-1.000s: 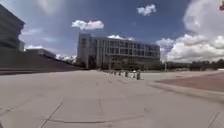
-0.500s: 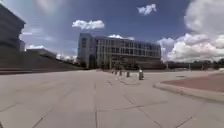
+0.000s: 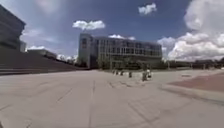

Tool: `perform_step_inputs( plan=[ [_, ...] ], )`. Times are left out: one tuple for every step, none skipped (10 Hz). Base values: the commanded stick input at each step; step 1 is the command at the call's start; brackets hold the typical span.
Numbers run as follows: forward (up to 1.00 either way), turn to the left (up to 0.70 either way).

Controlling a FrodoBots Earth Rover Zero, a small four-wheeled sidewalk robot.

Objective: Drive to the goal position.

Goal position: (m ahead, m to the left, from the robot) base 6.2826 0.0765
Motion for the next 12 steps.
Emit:
perform_step_inputs(
  plan=[
    [0.93, -0.37],
    [0.93, -0.37],
    [0.93, -0.37],
    [0.93, -0.37],
    [0.93, -0.37],
    [0.94, -0.07],
    [0.93, 0.0],
    [0.93, 0.0],
    [0.93, 0.0],
    [0.93, 0.0],
    [0.93, 0.0],
    [0.93, 0.0]
  ],
)
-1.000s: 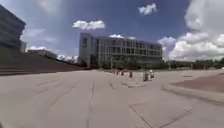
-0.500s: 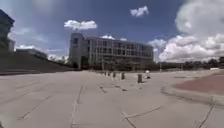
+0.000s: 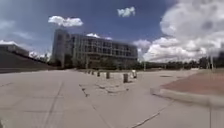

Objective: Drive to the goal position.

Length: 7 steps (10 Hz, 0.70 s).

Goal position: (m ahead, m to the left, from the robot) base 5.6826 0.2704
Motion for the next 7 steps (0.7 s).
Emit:
perform_step_inputs(
  plan=[
    [0.93, 0.0],
    [0.93, -0.06],
    [0.93, -0.26],
    [0.93, -0.25],
    [0.93, -0.17],
    [0.93, 0.0],
    [0.93, 0.0]
  ],
)
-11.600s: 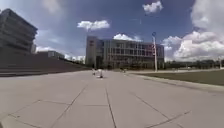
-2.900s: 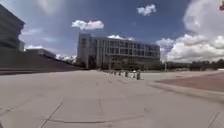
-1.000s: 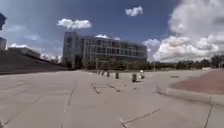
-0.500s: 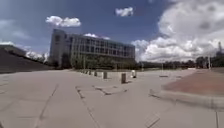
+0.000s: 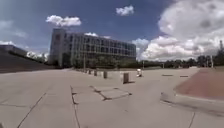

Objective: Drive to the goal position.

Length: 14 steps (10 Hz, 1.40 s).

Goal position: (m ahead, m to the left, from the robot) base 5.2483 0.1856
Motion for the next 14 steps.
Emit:
perform_step_inputs(
  plan=[
    [0.93, 0.0],
    [0.93, 0.0],
    [0.93, 0.0],
    [0.93, 0.0],
    [0.93, 0.21],
    [0.93, 0.37],
    [0.93, 0.37],
    [0.93, 0.37],
    [0.93, 0.37],
    [0.93, 0.37],
    [0.93, 0.37],
    [0.93, 0.37],
    [0.93, 0.32],
    [0.93, 0.18]
  ],
)
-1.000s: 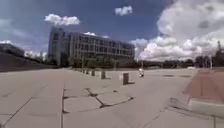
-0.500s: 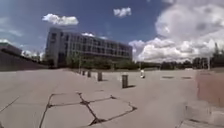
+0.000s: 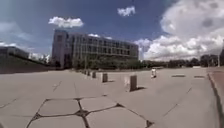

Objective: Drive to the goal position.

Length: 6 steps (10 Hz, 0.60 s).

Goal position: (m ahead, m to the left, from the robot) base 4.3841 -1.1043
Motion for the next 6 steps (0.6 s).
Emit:
perform_step_inputs(
  plan=[
    [0.93, 0.0],
    [0.93, 0.0],
    [0.93, 0.0],
    [0.93, 0.0],
    [0.93, 0.0],
    [0.93, 0.0]
  ],
)
